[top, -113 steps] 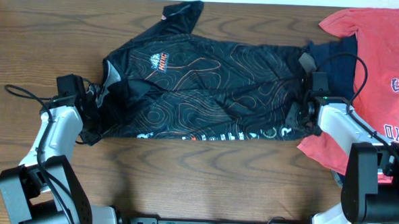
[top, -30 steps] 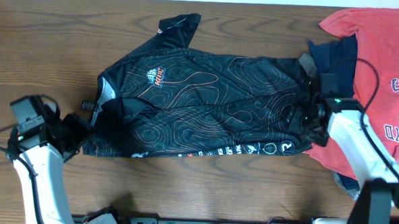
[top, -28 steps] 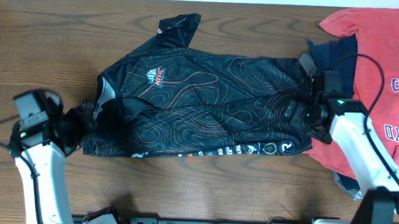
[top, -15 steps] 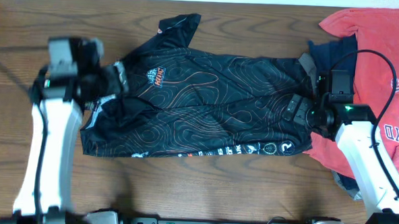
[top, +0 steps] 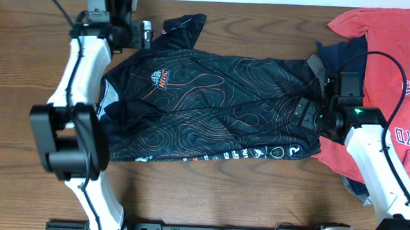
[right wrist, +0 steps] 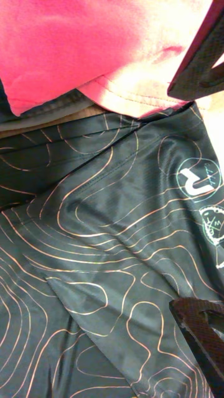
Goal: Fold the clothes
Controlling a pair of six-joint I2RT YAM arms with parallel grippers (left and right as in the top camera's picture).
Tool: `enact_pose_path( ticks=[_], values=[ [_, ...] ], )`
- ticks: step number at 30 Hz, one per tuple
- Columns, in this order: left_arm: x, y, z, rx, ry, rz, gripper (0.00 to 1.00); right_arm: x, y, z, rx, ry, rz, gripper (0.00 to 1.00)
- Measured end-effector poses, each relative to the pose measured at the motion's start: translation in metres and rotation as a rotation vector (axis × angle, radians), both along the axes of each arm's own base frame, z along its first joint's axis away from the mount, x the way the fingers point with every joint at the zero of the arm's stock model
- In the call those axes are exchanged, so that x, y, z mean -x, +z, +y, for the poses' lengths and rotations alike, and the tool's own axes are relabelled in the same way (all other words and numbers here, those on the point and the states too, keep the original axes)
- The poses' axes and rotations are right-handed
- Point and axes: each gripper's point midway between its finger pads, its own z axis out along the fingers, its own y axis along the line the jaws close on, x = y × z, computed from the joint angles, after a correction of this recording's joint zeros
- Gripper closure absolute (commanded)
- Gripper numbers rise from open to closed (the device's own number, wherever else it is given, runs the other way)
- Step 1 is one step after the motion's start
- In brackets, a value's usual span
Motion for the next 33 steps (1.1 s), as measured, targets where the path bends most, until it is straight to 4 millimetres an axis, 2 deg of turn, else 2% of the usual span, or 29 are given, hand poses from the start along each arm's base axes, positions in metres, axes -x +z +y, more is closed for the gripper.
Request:
enact_pose_path(
  ticks=[4, 8, 13, 16, 18, 20, 23, 25, 27, 29, 33],
  values=[
    [-0.023, -0.032, -0.012, -0.013, -0.036, -0.035, 0.09, 0.0, 0.0, 0.0, 0.001, 0.002, 0.0, 0.01],
    [-0.034, -0.058, -0.027, -0.016, -0.068, -0.049, 0.09, 0.0, 0.0, 0.0, 0.001, 0.002, 0.0, 0.01],
    [-0.036, -0.084, -0.042, -0.02, -0.1, -0.029, 0.09, 0.0, 0.0, 0.0, 0.0, 0.002, 0.0, 0.01],
    [-0.034, -0.098, -0.044, -0.022, -0.107, -0.005, 0.09, 0.0, 0.0, 0.0, 0.0, 0.002, -0.001, 0.01],
    [-0.032, -0.107, -0.044, -0.022, -0.106, 0.012, 0.13, 0.0, 0.0, 0.0, 0.0, 0.002, -0.001, 0.01],
    [-0.032, -0.114, -0.042, -0.033, -0.103, 0.018, 0.26, 0.0, 0.0, 0.0, 0.0, 0.002, -0.001, 0.01],
    [-0.034, -0.114, -0.039, -0.042, -0.087, 0.016, 0.51, 0.0, 0.0, 0.0, 0.0, 0.002, -0.001, 0.01],
    [-0.034, -0.114, -0.039, -0.045, -0.085, 0.016, 0.74, 0.0, 0.0, 0.0, 0.001, 0.003, -0.001, 0.01],
    [-0.034, -0.114, -0.037, -0.054, -0.084, 0.015, 0.85, 0.0, 0.0, 0.0, 0.0, 0.002, -0.002, 0.01],
    [-0.034, -0.115, -0.037, -0.057, -0.082, 0.015, 0.91, 0.0, 0.0, 0.0, 0.0, 0.002, -0.002, 0.03],
    [-0.031, -0.116, -0.036, -0.04, -0.057, 0.035, 0.92, -0.003, 0.001, 0.0, 0.001, 0.006, -0.014, 0.06]
  ],
)
